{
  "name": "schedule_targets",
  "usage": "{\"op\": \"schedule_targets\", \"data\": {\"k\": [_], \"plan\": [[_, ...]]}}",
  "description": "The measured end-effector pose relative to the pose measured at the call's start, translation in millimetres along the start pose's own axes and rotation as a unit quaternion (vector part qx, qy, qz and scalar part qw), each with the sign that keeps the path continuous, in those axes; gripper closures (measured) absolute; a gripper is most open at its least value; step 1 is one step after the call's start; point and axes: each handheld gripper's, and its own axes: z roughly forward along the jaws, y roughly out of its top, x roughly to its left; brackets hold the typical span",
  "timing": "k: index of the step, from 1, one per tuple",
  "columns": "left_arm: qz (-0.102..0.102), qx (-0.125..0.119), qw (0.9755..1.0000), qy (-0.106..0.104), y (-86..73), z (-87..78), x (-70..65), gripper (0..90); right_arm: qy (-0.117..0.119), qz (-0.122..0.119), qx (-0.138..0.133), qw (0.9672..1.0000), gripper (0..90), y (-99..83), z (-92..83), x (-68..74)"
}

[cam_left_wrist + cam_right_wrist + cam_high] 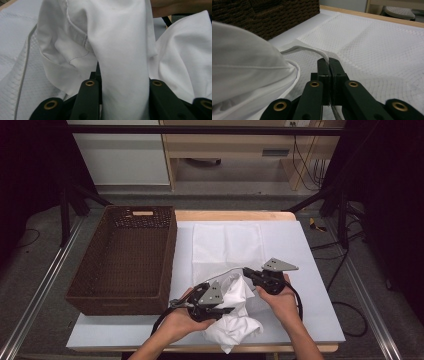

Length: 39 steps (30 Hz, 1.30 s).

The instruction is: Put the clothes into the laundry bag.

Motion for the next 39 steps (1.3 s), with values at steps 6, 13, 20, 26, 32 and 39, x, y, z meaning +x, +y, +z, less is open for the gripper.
{"op": "schedule_targets", "data": {"k": [6, 13, 20, 26, 32, 39], "plan": [[-0.005, 0.008, 1.0, 0.002, -0.4, 7.6, 3.6, 72.6, 0.002, 0.0, -0.004, 1.0, 88.8, 0.9, -1.1, 0.3], [-0.014, 0.018, 0.9997, 0.008, -2.4, 12.1, 11.7, 72.6, 0.004, -0.002, -0.012, 0.9999, 88.8, 4.4, -4.0, 3.4], [-0.04, 0.02, 0.9989, 0.015, -7.9, 15.1, 21.4, 72.6, 0.006, -0.009, -0.02, 0.9998, 88.8, 7.6, -7.2, 6.4], [-0.046, 0.021, 0.9986, 0.016, -8.2, 17.6, 25.4, 72.5, 0.007, -0.011, -0.028, 0.9995, 88.8, 11.1, -10.9, 8.1], [-0.059, 0.023, 0.9978, 0.02, -9.2, 23.2, 27.3, 72.4, 0.005, -0.017, -0.031, 0.9994, 88.8, 12.5, -12.7, 9.0], [-0.068, 0.028, 0.9971, 0.02, -10.7, 27.2, 29.8, 72.4, -0.003, -0.034, -0.036, 0.9988, 88.8, 17.2, -17.2, 13.4]]}}
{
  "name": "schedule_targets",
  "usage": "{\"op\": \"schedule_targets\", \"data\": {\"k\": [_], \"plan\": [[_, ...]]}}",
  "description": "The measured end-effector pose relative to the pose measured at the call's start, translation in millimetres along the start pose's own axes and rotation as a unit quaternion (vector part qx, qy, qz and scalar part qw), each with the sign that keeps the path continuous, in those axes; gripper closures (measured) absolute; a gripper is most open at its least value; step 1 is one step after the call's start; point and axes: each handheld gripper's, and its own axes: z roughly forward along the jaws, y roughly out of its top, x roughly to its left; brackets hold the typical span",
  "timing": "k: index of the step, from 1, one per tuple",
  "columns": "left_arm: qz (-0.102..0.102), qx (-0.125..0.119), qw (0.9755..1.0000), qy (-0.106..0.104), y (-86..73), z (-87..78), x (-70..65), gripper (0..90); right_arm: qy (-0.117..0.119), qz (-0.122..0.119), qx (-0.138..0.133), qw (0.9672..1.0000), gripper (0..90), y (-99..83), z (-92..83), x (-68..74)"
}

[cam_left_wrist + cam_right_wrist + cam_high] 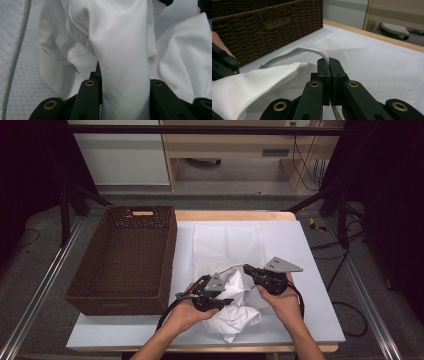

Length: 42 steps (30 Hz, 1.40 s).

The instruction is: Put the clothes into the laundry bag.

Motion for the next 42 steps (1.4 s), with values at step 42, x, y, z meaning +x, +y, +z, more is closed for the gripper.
{"op": "schedule_targets", "data": {"k": [42], "plan": [[-0.165, -0.042, 0.9826, 0.075, 5.8, 3.3, 35.2, 72.4, 0.006, -0.041, -0.001, 0.9992, 88.5, 3.5, -5.8, 8.1]]}}
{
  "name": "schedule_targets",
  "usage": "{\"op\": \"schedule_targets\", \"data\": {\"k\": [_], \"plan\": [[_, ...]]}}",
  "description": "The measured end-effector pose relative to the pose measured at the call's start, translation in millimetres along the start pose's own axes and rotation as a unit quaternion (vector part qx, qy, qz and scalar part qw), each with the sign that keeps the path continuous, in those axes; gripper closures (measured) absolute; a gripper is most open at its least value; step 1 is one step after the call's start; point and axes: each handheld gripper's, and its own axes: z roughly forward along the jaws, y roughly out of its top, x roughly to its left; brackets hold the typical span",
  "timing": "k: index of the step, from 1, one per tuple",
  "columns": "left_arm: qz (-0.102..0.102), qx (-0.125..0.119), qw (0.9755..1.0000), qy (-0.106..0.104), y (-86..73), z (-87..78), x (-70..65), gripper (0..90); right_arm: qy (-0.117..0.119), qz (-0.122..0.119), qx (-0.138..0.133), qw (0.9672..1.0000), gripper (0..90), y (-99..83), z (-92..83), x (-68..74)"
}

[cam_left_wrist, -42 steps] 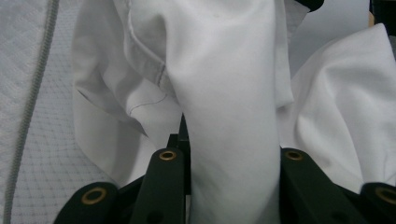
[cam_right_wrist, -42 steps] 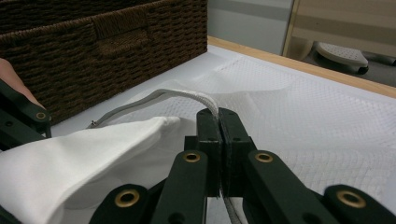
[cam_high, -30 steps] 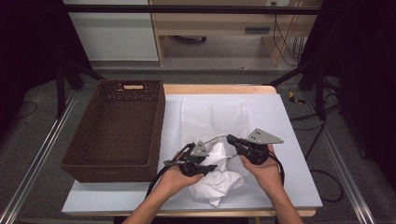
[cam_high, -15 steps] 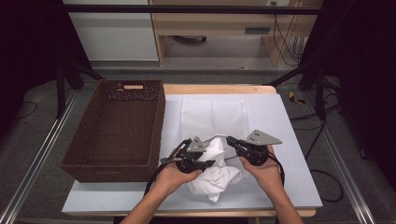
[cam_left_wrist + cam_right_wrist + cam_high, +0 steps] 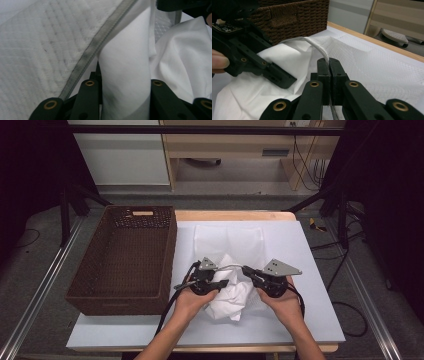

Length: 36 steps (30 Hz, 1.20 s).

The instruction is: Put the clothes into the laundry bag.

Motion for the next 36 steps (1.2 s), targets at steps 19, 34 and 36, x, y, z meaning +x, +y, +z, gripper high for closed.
{"op": "schedule_targets", "data": {"k": [19, 34, 36], "plan": [[-0.044, -0.024, 0.9941, 0.096, -2.2, 9.3, 2.7, 72.1, -0.006, -0.005, 0.003, 1.0, 88.3, -1.4, -2.9, -4.2], [-0.035, -0.032, 0.9952, 0.085, 0.9, 10.9, -16.5, 71.6, -0.004, -0.031, 0.017, 0.9994, 88.6, -0.8, 2.9, 6.7], [-0.032, -0.036, 0.996, 0.074, 3.6, 9.7, -23.5, 71.5, -0.003, -0.031, 0.017, 0.9994, 88.7, -0.7, 3.5, 7.5]]}}
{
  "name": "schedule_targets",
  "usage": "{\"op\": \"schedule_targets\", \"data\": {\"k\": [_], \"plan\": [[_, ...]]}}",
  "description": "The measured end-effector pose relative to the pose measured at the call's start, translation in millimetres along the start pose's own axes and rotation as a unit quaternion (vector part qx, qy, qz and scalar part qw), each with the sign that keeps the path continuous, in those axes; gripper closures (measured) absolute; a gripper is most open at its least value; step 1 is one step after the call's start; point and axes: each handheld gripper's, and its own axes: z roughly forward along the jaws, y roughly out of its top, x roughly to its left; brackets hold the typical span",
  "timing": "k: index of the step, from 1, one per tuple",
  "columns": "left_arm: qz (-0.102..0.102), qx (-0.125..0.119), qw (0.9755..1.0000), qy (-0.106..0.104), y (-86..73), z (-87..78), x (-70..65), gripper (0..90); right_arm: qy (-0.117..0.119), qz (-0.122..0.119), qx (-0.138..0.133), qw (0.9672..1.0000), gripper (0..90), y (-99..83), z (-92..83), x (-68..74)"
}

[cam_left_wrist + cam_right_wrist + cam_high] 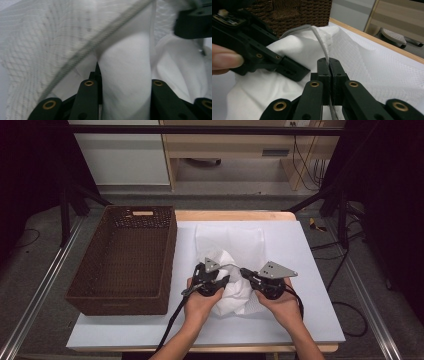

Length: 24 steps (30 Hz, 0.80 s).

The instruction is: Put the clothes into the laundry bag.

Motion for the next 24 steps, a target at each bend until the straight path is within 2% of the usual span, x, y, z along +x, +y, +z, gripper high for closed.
{"op": "schedule_targets", "data": {"k": [3, 11, 15, 17, 24], "plan": [[0.015, 0.0, 0.9999, 0.002, 4.2, 1.4, -4.9, 71.5, 0.0, 0.0, 0.0, 1.0, 88.7, -0.4, -0.1, 0.3], [-0.004, -0.005, 0.9999, 0.008, 5.0, 15.3, 6.3, 71.4, 0.005, -0.003, 0.002, 1.0, 88.8, -1.1, 0.6, 0.7], [-0.006, -0.009, 0.9996, 0.025, 3.5, 20.3, 11.6, 71.1, 0.007, -0.005, 0.003, 1.0, 88.8, -1.6, 0.1, 1.2], [-0.014, -0.012, 0.9994, 0.028, 2.7, 21.7, 14.3, 71.1, 0.007, -0.004, 0.004, 1.0, 88.8, -2.0, -0.3, 1.3], [-0.01, -0.017, 0.9993, 0.033, 4.0, 20.2, 12.9, 71.1, 0.009, -0.004, 0.008, 0.9999, 88.9, -3.8, 0.6, -0.2]]}}
